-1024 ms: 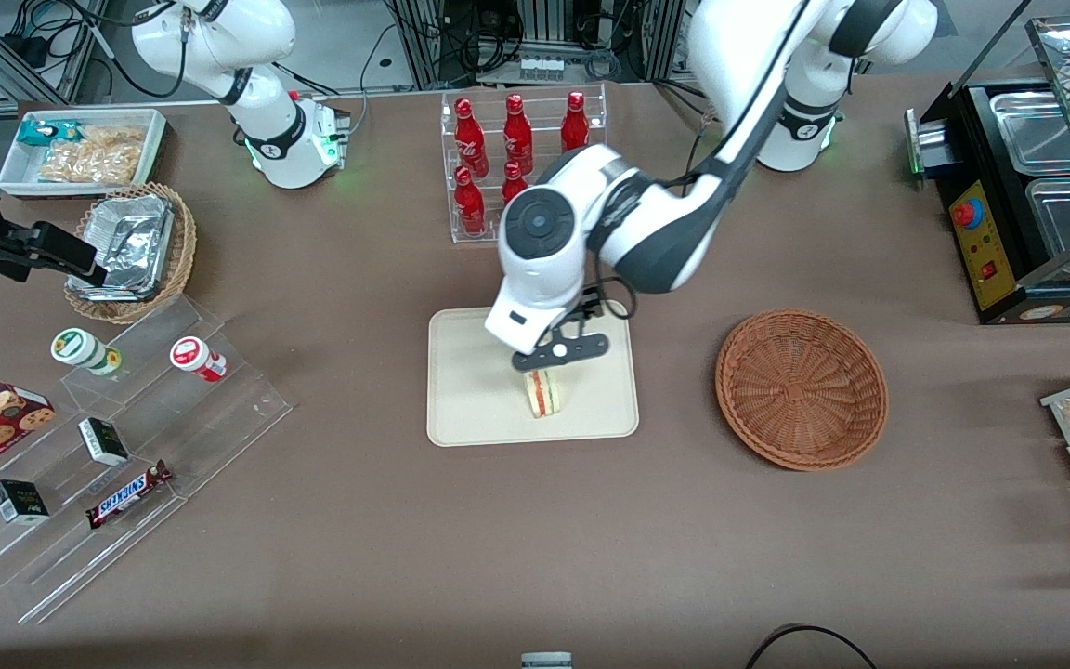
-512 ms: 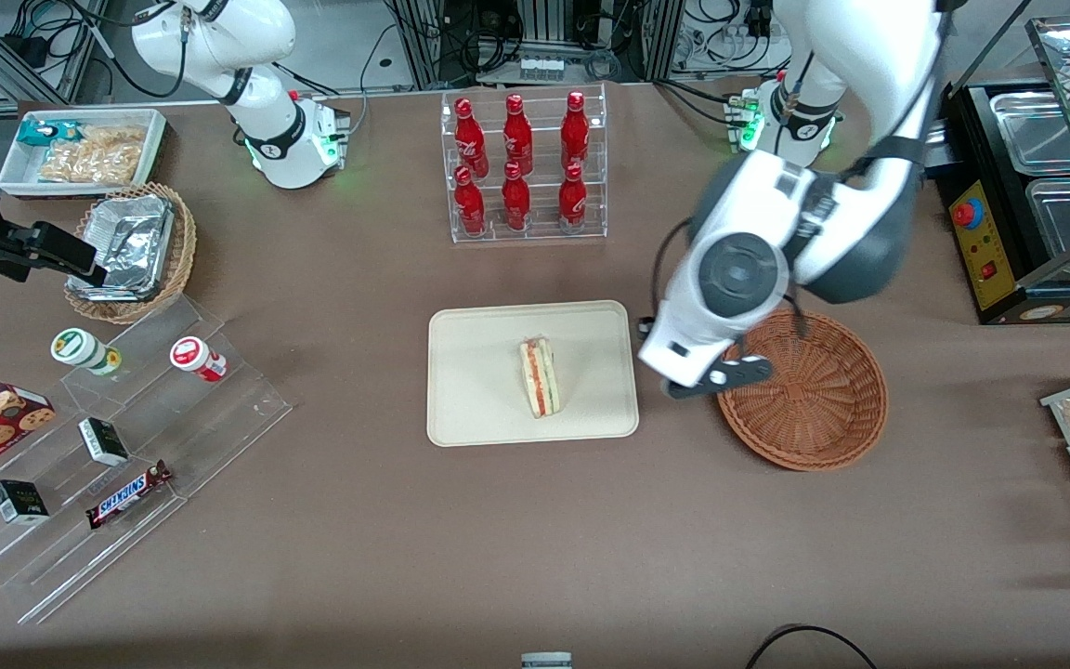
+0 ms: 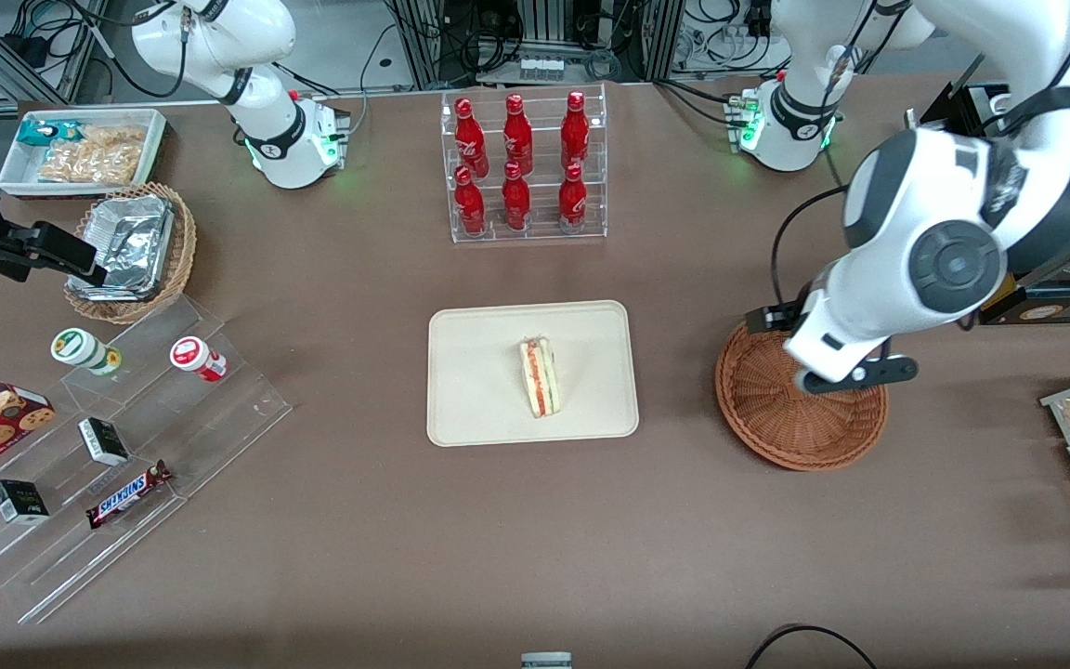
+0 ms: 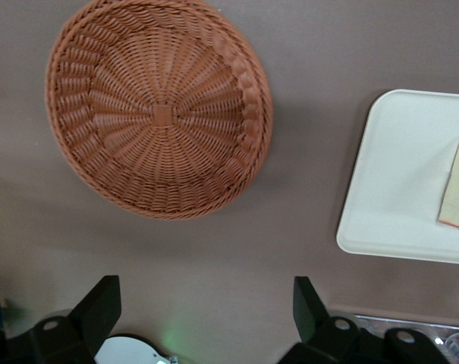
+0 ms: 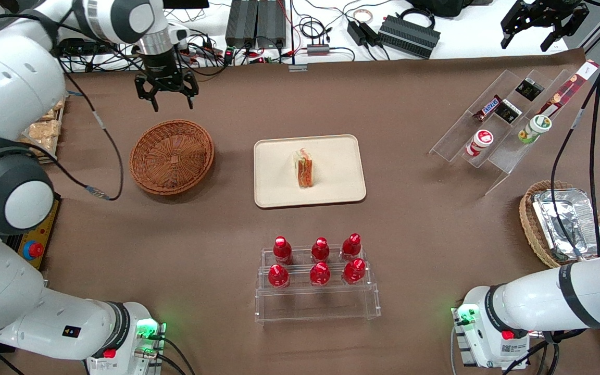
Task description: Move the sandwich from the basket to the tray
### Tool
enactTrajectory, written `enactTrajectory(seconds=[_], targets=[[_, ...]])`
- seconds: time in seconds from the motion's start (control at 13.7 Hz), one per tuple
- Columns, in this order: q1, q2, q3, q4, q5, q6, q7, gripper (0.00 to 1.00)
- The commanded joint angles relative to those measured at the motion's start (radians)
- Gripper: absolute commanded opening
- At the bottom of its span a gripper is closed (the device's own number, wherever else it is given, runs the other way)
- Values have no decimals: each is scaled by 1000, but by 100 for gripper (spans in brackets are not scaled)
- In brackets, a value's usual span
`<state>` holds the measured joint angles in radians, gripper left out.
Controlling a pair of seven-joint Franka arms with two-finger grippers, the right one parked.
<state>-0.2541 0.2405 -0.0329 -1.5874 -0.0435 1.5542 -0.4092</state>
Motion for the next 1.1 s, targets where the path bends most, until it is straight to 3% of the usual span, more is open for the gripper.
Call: enactTrajectory(seconds=[0.0,0.15,0.37,0.44,0.73,1.02], targets=[[56,-85,-21,-88,-4,3,42,100],[171,-124,-117,-100,4,-9,69,100],[301,-180,-244,-103,105,-84,96,100],[332,-197,-263,-103,106,-94,116,100],[389,-263,-252,-89,114,-143,257,100],[388,-287,-176,-48,119,-138,273,100]])
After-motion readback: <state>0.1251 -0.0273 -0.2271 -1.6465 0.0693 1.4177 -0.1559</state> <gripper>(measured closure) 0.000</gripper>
